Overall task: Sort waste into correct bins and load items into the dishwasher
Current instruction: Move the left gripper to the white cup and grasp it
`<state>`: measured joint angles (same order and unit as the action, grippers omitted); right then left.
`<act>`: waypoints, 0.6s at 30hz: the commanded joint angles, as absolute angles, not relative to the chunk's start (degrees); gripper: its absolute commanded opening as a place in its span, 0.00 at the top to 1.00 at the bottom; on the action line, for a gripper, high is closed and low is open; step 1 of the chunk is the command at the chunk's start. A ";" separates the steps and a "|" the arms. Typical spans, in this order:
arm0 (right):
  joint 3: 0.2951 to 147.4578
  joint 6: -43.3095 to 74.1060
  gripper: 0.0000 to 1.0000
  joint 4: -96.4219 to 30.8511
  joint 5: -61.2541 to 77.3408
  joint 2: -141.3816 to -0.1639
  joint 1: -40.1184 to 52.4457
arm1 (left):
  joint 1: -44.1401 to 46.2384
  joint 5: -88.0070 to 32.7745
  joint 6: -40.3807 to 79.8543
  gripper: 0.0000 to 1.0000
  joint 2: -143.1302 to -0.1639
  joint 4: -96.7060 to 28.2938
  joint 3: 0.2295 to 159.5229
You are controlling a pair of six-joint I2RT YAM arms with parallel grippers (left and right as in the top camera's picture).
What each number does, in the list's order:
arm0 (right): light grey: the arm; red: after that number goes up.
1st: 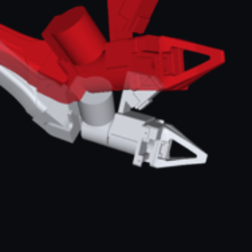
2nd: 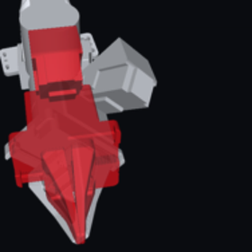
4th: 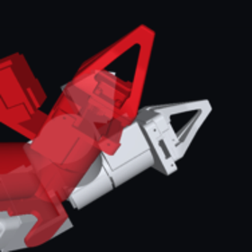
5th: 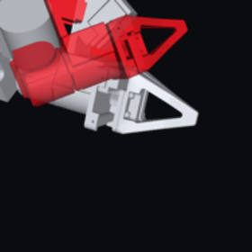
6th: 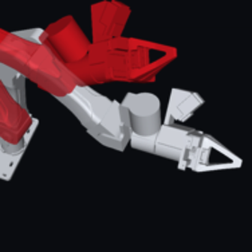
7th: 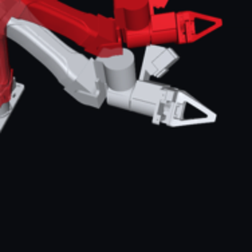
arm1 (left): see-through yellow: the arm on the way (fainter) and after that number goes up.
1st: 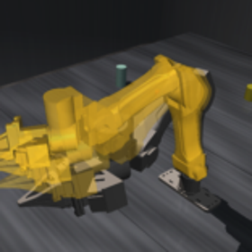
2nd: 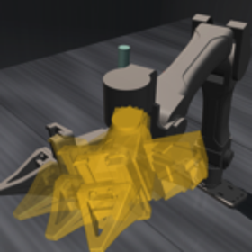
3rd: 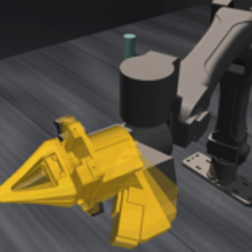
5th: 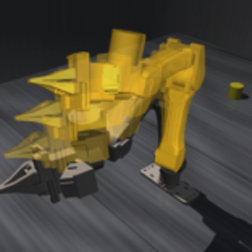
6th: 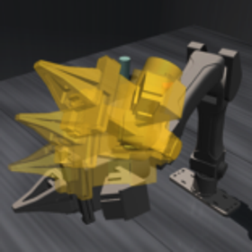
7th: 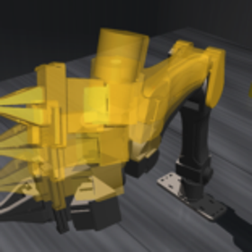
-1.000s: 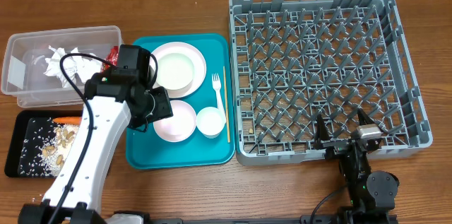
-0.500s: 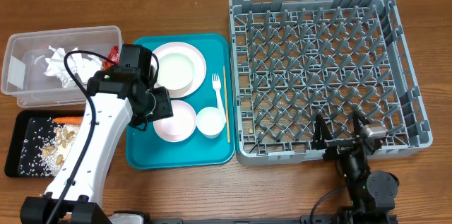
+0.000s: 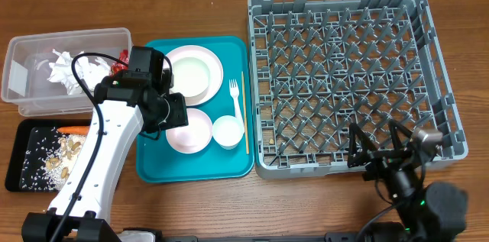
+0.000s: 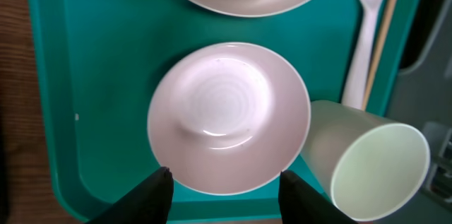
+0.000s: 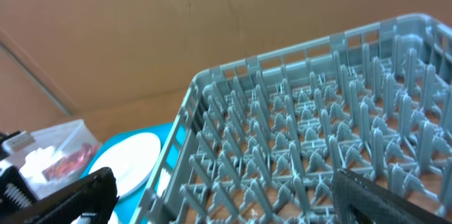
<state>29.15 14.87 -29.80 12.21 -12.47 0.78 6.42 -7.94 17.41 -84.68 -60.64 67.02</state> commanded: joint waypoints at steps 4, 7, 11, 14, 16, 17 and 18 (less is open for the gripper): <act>47.40 15.27 0.00 -45.01 13.45 -29.45 0.62 | 6.92 -16.10 13.91 0.57 -84.84 -61.58 70.96; 52.10 15.27 0.00 -49.30 15.46 -34.65 0.62 | 7.53 -19.07 13.91 0.59 -84.84 -61.98 71.22; 53.74 15.22 0.00 -51.57 15.99 -38.20 0.62 | 10.57 -21.63 13.93 0.69 -84.86 -62.59 71.20; 53.71 15.00 0.00 -53.43 15.99 -39.38 0.62 | 13.32 -19.53 15.14 0.75 -85.01 -62.59 71.13; 53.71 15.00 0.00 -54.89 15.99 -40.40 0.62 | 16.03 -17.08 16.80 0.80 -85.01 -62.35 70.87; 53.71 15.00 0.00 -55.42 16.01 -40.82 0.62 | 16.93 -16.51 16.84 0.82 -85.01 -62.35 70.87; 53.71 15.00 0.00 -55.75 15.99 -41.04 0.62 | 17.63 -15.99 16.97 0.83 -85.01 -62.33 70.87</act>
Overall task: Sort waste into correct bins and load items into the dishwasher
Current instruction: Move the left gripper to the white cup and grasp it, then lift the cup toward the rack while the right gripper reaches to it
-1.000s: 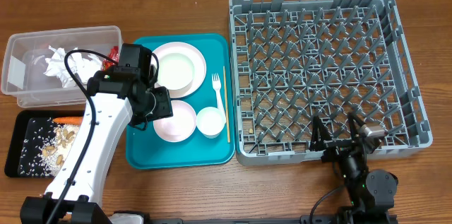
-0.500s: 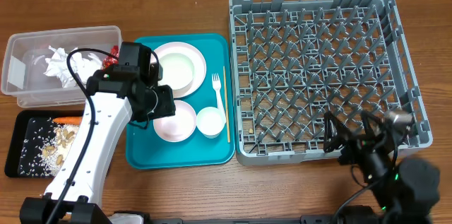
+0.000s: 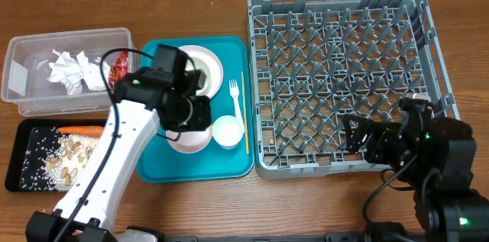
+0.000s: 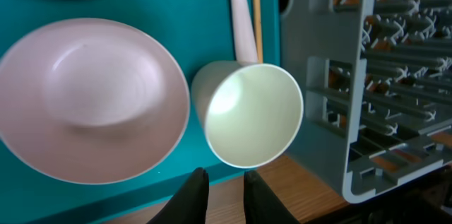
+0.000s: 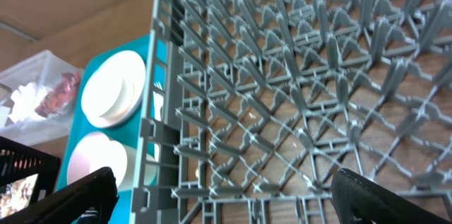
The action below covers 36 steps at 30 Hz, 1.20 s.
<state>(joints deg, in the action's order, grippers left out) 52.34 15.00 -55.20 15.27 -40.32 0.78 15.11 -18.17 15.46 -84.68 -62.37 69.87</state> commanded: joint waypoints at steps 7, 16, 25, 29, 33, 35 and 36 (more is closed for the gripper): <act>53.69 14.74 0.00 -57.60 15.97 -42.46 0.62 | 21.02 -11.68 20.01 0.80 -85.10 -60.53 70.02; 53.69 14.59 0.00 -58.04 15.97 -43.40 0.62 | 21.85 -8.40 21.91 0.72 -88.03 -59.09 69.47; 53.69 14.59 0.00 -58.46 15.94 -43.44 0.62 | 21.85 -8.60 21.89 0.73 -96.47 -58.67 69.47; 53.69 14.57 0.00 -58.83 15.40 -43.44 0.62 | 21.85 -8.58 21.89 0.80 -99.68 -58.63 69.47; 53.69 14.63 0.00 -59.37 13.54 -43.44 0.62 | 21.76 -8.34 21.85 0.96 -100.20 -58.46 69.54; 53.69 14.68 0.00 -59.37 12.93 -43.44 0.62 | 21.45 -7.51 21.87 0.96 -99.90 -58.52 70.11; 53.69 14.68 0.00 -59.40 12.93 -43.44 0.62 | 21.23 -7.05 21.89 0.96 -99.61 -58.67 70.54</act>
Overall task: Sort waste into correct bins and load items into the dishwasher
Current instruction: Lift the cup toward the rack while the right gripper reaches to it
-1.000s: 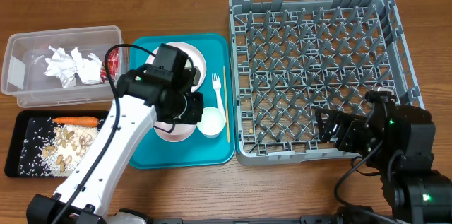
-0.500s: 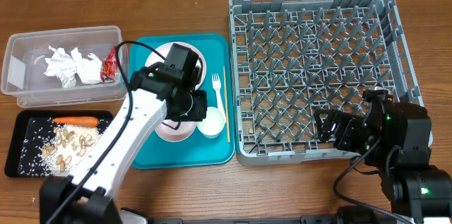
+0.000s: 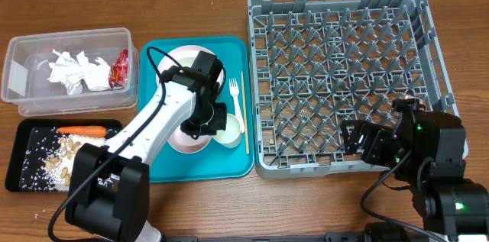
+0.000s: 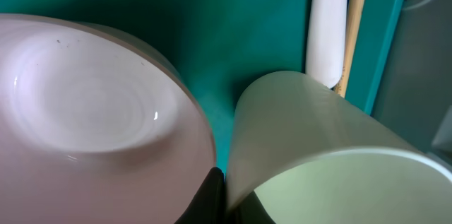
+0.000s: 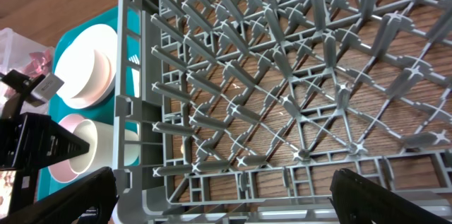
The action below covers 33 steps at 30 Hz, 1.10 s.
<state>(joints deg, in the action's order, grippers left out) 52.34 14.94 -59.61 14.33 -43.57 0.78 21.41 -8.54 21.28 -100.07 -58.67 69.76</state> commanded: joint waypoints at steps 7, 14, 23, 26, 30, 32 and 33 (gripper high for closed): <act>53.71 12.34 0.00 -58.92 16.53 -43.44 0.62 | 15.77 -7.11 20.60 0.96 -95.31 -64.64 79.22; 53.71 2.13 0.00 -54.59 43.13 -46.22 0.62 | 8.69 -31.44 1.98 0.96 -91.88 -68.27 87.92; 53.71 -19.05 0.00 -52.97 71.42 -57.47 0.62 | 3.16 -72.40 -19.62 0.96 -92.90 -74.76 88.71; 53.69 -20.03 0.00 -52.36 74.52 -60.88 0.64 | 4.62 -76.90 -22.22 0.96 -93.14 -74.74 88.44; 53.69 -25.39 0.00 -51.37 81.38 -65.01 0.64 | 7.05 -78.06 -22.72 0.96 -93.71 -72.60 88.44; 53.71 -28.12 0.00 -51.13 84.82 -66.54 0.64 | 8.64 -78.17 -22.70 0.96 -94.26 -71.75 88.44; 53.69 -29.10 0.00 -50.96 86.35 -67.33 0.64 | 9.30 -78.26 -22.72 0.96 -94.59 -71.44 88.44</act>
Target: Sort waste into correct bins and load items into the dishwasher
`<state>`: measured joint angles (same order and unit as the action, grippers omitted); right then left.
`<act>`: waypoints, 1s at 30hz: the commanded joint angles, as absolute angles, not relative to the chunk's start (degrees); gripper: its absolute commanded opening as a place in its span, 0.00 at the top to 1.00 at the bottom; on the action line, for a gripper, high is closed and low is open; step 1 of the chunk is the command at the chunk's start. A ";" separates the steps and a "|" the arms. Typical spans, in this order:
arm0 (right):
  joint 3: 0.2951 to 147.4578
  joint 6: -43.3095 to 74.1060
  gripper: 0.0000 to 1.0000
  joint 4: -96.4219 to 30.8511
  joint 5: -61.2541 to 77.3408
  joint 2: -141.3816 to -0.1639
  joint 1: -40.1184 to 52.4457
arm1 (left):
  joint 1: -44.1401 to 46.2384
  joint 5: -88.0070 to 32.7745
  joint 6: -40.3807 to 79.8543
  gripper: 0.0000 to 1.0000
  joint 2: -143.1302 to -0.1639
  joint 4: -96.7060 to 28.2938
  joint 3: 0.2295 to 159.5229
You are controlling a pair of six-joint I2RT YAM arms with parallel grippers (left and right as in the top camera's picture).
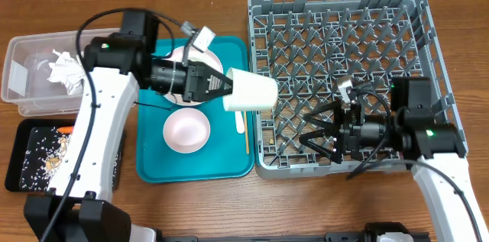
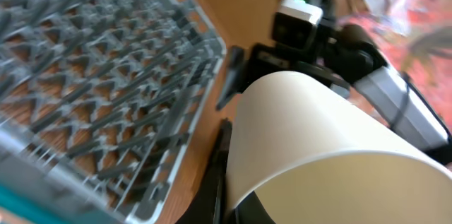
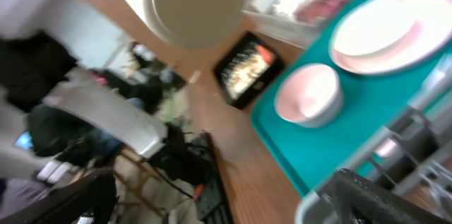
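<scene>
A white paper cup (image 1: 249, 93) hangs on its side above the gap between the teal tray (image 1: 153, 169) and the grey dish rack (image 1: 416, 13). My left gripper (image 1: 218, 85) is shut on its rim. In the left wrist view the cup (image 2: 332, 146) fills the lower right, with one finger (image 2: 217, 181) outside its wall. My right gripper (image 1: 321, 131) stands open over the rack's front part, pointing left at the cup. The right wrist view shows the cup's base ahead of that open gripper (image 3: 222, 181).
On the tray lie a pink bowl (image 1: 186, 130), stacked plates (image 1: 200, 57) mostly under my left arm, and a fork and a chopstick (image 1: 245, 139) partly under the cup. At the left stand a clear bin (image 1: 30, 74) of crumpled paper and a black tray (image 1: 34, 158) of food scraps.
The cup has left the tray and now hangs sideways by the rack's left edge in my left gripper. My right gripper has moved from the rack's front right corner leftward over the rack.
My left gripper first stood open above the pink bowl. Then it was beside the cup with its fingers close together, and later at the cup's rim on the tray. Meanwhile my right arm came over the rack. Now the cup is held up between both grippers.
</scene>
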<state>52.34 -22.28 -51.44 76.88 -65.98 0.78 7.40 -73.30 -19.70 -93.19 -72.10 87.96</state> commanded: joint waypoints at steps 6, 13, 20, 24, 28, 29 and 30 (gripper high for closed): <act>53.71 -29.19 0.00 -47.70 89.91 -68.58 0.69 | 12.84 -80.44 -22.74 0.96 -96.82 -70.04 88.44; 53.71 -28.95 0.00 -45.32 89.91 -68.58 0.75 | 17.41 -77.80 -22.72 0.96 -98.15 -66.48 88.33; 53.71 -28.97 0.00 -44.56 89.91 -68.58 0.75 | 20.60 -77.28 -22.72 0.96 -98.15 -62.89 88.33; 53.71 -28.51 0.00 -43.42 89.91 -68.58 0.75 | 21.06 -75.02 -21.71 0.96 -98.15 -62.74 88.31; 53.71 -26.89 0.04 -42.26 89.91 -68.58 0.75 | 21.23 -73.52 -20.53 0.96 -98.15 -62.72 88.31; 53.71 -26.76 0.06 -41.93 89.91 -68.58 0.75 | 21.32 -73.49 -20.53 0.96 -98.15 -62.70 88.31; 53.71 -26.74 0.08 -41.54 89.91 -68.58 0.75 | 21.41 -73.49 -20.53 0.96 -98.15 -62.70 88.31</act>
